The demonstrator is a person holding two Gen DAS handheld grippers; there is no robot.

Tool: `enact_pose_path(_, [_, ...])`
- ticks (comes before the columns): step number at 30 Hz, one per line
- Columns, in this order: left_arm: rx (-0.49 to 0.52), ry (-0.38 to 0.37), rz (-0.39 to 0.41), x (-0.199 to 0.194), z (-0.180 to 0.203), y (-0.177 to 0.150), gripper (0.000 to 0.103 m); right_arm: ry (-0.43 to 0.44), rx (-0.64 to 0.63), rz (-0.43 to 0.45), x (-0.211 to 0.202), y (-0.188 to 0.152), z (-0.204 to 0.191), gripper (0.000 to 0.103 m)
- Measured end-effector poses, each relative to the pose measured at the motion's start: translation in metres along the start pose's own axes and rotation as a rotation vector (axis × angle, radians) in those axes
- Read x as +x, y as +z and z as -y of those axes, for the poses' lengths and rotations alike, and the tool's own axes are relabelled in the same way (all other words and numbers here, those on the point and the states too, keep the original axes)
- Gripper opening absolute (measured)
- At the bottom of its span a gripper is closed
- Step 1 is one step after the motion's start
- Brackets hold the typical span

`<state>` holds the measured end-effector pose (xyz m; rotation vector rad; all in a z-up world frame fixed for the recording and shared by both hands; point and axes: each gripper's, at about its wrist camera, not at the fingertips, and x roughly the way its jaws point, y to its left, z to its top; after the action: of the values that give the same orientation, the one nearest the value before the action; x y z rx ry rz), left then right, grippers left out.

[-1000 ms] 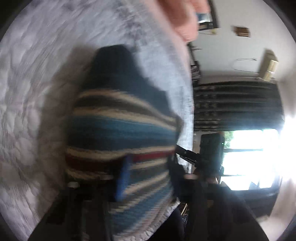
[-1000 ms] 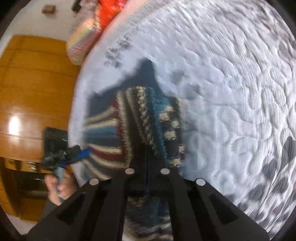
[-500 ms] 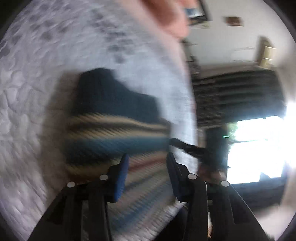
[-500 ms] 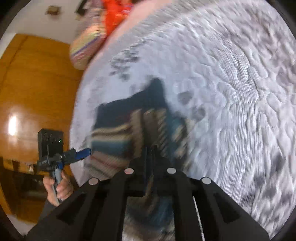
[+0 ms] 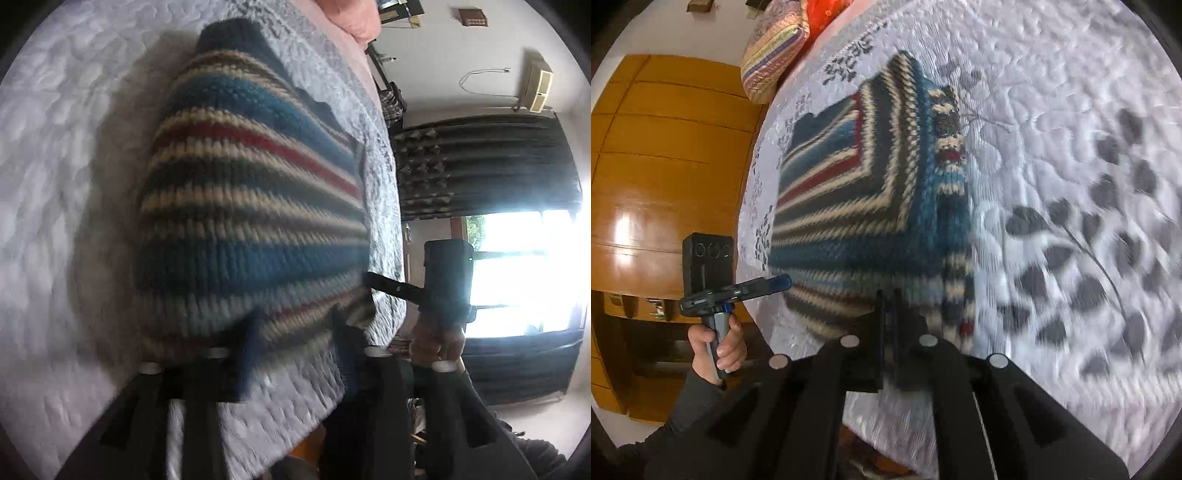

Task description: Fold small clothes

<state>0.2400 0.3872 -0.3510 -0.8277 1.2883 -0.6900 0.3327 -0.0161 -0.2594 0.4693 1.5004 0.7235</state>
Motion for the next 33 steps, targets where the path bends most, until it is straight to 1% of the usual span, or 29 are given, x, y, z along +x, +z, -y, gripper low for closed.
enact_pose_path(1, [0.009, 0.015, 0.016, -0.012, 0.002, -0.013, 0.066, -0.011, -0.006, 0.019, -0.014, -0.011, -0.004, 0.018])
enact_pose_path(2, [0.015, 0.027, 0.037, -0.023, 0.007, -0.029, 0.072, -0.029, -0.015, 0.048, -0.03, -0.026, -0.011, 0.021])
enact_pose_path(3, [0.018, 0.031, 0.058, -0.032, 0.011, -0.041, 0.075, -0.054, -0.023, 0.064, -0.041, -0.043, -0.017, 0.031])
enact_pose_path(4, [0.018, 0.048, 0.08, -0.042, 0.017, -0.056, 0.084, -0.085, -0.03, 0.076, -0.05, -0.054, -0.027, 0.05])
enact_pose_path(5, [0.018, 0.111, 0.111, -0.054, 0.023, -0.077, 0.091, -0.14, -0.042, 0.098, -0.062, -0.074, -0.039, 0.063])
enact_pose_path(6, [0.036, 0.207, 0.147, -0.064, 0.033, -0.097, 0.091, -0.228, -0.063, 0.136, -0.072, -0.098, -0.053, 0.086])
enact_pose_path(7, [0.054, 0.268, 0.168, -0.068, 0.041, -0.107, 0.091, -0.28, -0.08, 0.165, -0.075, -0.114, -0.06, 0.093])
enact_pose_path(8, [0.088, 0.37, 0.212, -0.077, 0.055, -0.13, 0.091, -0.323, -0.094, 0.183, -0.076, -0.129, -0.068, 0.093])
enact_pose_path(9, [0.109, 0.444, 0.244, -0.081, 0.063, -0.145, 0.091, -0.414, -0.106, 0.188, -0.075, -0.15, -0.079, 0.095])
enact_pose_path(10, [0.126, 0.538, 0.276, -0.087, 0.072, -0.168, 0.091, -0.477, -0.109, 0.194, -0.073, -0.161, -0.08, 0.095])
enact_pose_path(11, [0.132, 0.587, 0.292, -0.092, 0.078, -0.183, 0.091, -0.579, -0.119, 0.22, -0.073, -0.179, -0.091, 0.095])
enact_pose_path(12, [0.141, 0.648, 0.319, -0.096, 0.086, -0.202, 0.091, -0.627, -0.13, 0.239, -0.077, -0.193, -0.095, 0.095])
enact_pose_path(13, [0.145, 0.685, 0.346, -0.096, 0.093, -0.211, 0.091, -0.708, -0.156, 0.279, -0.079, -0.21, -0.109, 0.097])
enact_pose_path(14, [0.157, 0.748, 0.4, -0.102, 0.106, -0.233, 0.091, -0.766, -0.178, 0.281, -0.079, -0.22, -0.12, 0.098])
enact_pose_path(15, [0.184, 0.772, 0.428, -0.102, 0.126, -0.235, 0.091, -0.803, -0.202, 0.26, -0.081, -0.228, -0.128, 0.099])
enact_pose_path(16, [0.238, 0.79, 0.446, -0.102, 0.143, -0.246, 0.091, -0.833, -0.227, 0.229, -0.076, -0.231, -0.138, 0.098])
enact_pose_path(17, [0.278, 0.795, 0.453, -0.105, 0.163, -0.249, 0.091, -0.863, -0.249, 0.228, -0.079, -0.241, -0.155, 0.098])
enact_pose_path(18, [0.332, 0.793, 0.467, -0.11, 0.18, -0.259, 0.091, -0.854, -0.272, 0.265, -0.086, -0.25, -0.166, 0.098])
enact_pose_path(19, [0.357, 0.795, 0.473, -0.11, 0.189, -0.258, 0.091, -0.835, -0.298, 0.312, -0.095, -0.26, -0.181, 0.098])
enact_pose_path(20, [0.384, 0.81, 0.462, -0.12, 0.206, -0.267, 0.091, -0.823, -0.319, 0.361, -0.107, -0.269, -0.197, 0.098])
enact_pose_path(22, [0.418, 0.82, 0.443, -0.124, 0.228, -0.268, 0.091, -0.812, -0.34, 0.426, -0.121, -0.277, -0.219, 0.098])
enact_pose_path(23, [0.429, 0.82, 0.475, -0.134, 0.242, -0.273, 0.091, -0.803, -0.358, 0.479, -0.134, -0.287, -0.235, 0.098])
enact_pose_path(24, [0.433, 0.812, 0.507, -0.143, 0.252, -0.279, 0.091, -0.805, -0.364, 0.507, -0.141, -0.29, -0.244, 0.099])
enact_pose_path(26, [0.432, 0.793, 0.538, -0.154, 0.272, -0.287, 0.091, -0.799, -0.385, 0.586, -0.165, -0.304, -0.269, 0.1])
enact_pose_path(27, [0.429, 0.797, 0.541, -0.156, 0.278, -0.289, 0.091, -0.79, -0.388, 0.608, -0.174, -0.308, -0.276, 0.1])
enact_pose_path(30, [0.429, 0.811, 0.56, -0.161, 0.294, -0.297, 0.091, -0.765, -0.402, 0.629, -0.192, -0.32, -0.294, 0.1])
enact_pose_path(33, [0.43, 0.785, 0.573, -0.163, 0.301, -0.304, 0.091, -0.781, -0.415, 0.658, -0.201, -0.33, -0.306, 0.1])
